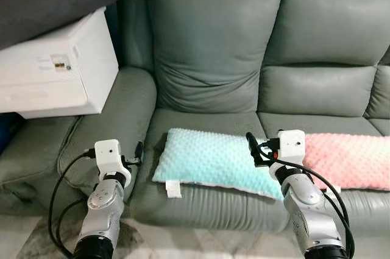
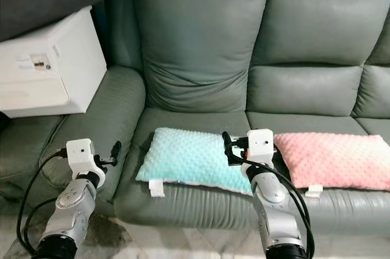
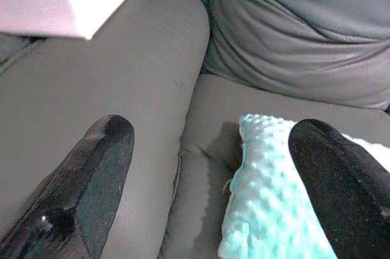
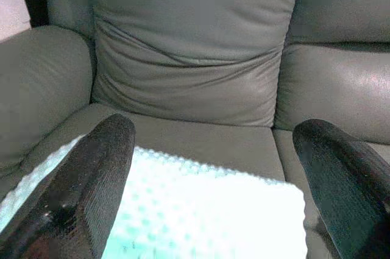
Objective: Move the pillow to the sofa
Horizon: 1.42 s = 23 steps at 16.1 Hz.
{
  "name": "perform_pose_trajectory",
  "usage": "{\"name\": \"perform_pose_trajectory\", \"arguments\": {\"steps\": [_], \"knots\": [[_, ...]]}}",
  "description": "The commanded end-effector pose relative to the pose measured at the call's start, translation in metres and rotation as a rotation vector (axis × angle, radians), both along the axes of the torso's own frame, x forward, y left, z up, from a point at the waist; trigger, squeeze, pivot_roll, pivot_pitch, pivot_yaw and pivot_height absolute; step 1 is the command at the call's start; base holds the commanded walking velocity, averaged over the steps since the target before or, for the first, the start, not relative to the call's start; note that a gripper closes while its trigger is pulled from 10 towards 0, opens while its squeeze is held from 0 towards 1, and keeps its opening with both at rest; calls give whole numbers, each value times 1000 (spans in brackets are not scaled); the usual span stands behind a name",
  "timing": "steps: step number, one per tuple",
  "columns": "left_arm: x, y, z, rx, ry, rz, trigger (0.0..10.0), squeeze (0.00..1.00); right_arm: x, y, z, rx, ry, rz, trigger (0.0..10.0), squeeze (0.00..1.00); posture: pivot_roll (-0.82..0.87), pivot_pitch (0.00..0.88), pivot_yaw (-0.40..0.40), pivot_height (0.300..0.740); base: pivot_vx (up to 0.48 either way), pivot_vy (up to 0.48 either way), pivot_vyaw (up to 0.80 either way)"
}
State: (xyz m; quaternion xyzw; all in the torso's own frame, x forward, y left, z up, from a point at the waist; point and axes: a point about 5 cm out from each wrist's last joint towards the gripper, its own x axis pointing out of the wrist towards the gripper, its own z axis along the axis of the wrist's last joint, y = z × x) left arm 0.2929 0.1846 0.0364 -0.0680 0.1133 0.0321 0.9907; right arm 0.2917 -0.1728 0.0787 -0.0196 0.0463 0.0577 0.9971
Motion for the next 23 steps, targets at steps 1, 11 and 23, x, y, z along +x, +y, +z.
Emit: {"name": "perform_pose_trajectory", "arguments": {"steps": [1,11,23], "knots": [[-2,1,-1,-1,6,4,10000,0,-2,0,3,1,-7,4,10000,0,-151,0,16,740,-345,0,0],[-3,-2,-1,0,16,-19,10000,0,-3,0,4,-1,0,2,10000,0,-158,0,17,740,-237,0,0],[-2,-3,0,-1,16,-39,10000,0,-3,0,4,1,7,-3,10000,0,-163,0,24,740,0,-90,0]]}}
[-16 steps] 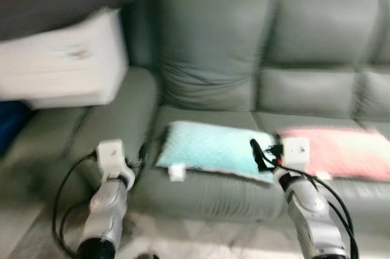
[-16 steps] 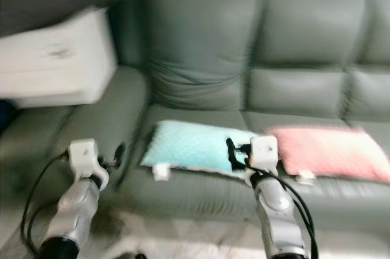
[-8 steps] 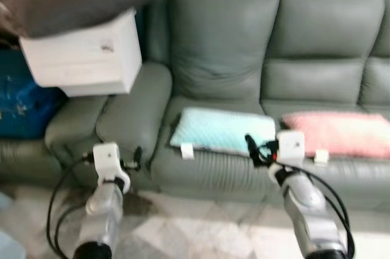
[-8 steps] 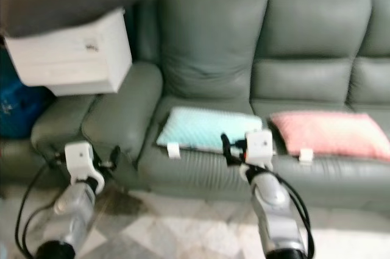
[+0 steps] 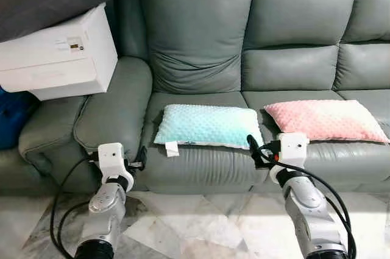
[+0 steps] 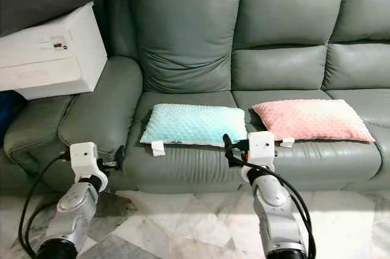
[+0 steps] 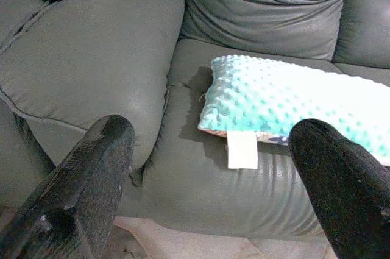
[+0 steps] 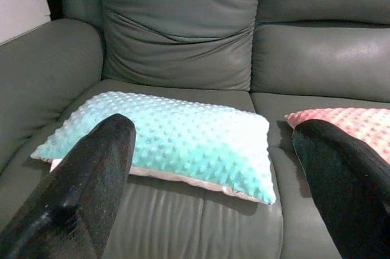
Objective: Move the pillow to the sofa
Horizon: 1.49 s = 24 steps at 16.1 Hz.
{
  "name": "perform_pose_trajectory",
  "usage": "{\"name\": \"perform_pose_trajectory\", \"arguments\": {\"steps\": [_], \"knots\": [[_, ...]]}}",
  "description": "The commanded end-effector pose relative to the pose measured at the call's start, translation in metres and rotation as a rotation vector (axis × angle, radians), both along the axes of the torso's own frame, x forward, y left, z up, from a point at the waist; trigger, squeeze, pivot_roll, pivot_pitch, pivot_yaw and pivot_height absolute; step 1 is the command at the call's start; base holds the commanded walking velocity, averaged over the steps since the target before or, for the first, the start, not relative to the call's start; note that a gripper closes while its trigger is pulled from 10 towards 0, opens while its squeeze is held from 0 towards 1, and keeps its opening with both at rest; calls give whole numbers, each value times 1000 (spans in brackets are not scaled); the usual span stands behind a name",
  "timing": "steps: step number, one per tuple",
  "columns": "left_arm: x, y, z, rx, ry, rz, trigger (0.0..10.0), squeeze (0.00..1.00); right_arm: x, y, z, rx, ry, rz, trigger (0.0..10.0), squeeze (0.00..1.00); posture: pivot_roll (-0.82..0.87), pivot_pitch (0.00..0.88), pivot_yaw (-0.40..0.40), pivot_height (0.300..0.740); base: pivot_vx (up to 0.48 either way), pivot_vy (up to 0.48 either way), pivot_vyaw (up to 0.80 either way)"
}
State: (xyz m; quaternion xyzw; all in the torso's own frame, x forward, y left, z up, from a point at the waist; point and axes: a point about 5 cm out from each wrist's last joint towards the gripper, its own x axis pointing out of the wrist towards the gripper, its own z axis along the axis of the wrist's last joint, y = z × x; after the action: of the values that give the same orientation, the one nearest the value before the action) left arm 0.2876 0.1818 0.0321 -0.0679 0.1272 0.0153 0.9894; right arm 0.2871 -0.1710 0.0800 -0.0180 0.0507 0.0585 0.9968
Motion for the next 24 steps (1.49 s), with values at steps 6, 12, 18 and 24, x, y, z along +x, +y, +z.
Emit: {"name": "perform_pose_trajectory", "arguments": {"steps": [6,12,18,24], "knots": [[3,-1,3,-10,-8,-9,10000,0,1,-2,2,-6,1,-6,10000,0,-165,0,23,740,0,-428,0],[4,-1,3,-12,-7,-12,10000,0,2,-2,2,-9,3,-6,10000,0,-166,0,21,740,0,-424,0],[5,-2,3,-13,-5,-16,10000,0,2,-4,1,-14,6,-6,10000,0,-167,0,20,740,0,-427,0],[5,-2,4,-21,-11,-15,10000,0,2,-3,1,-8,6,-5,10000,0,-169,0,22,740,0,-353,0]]}}
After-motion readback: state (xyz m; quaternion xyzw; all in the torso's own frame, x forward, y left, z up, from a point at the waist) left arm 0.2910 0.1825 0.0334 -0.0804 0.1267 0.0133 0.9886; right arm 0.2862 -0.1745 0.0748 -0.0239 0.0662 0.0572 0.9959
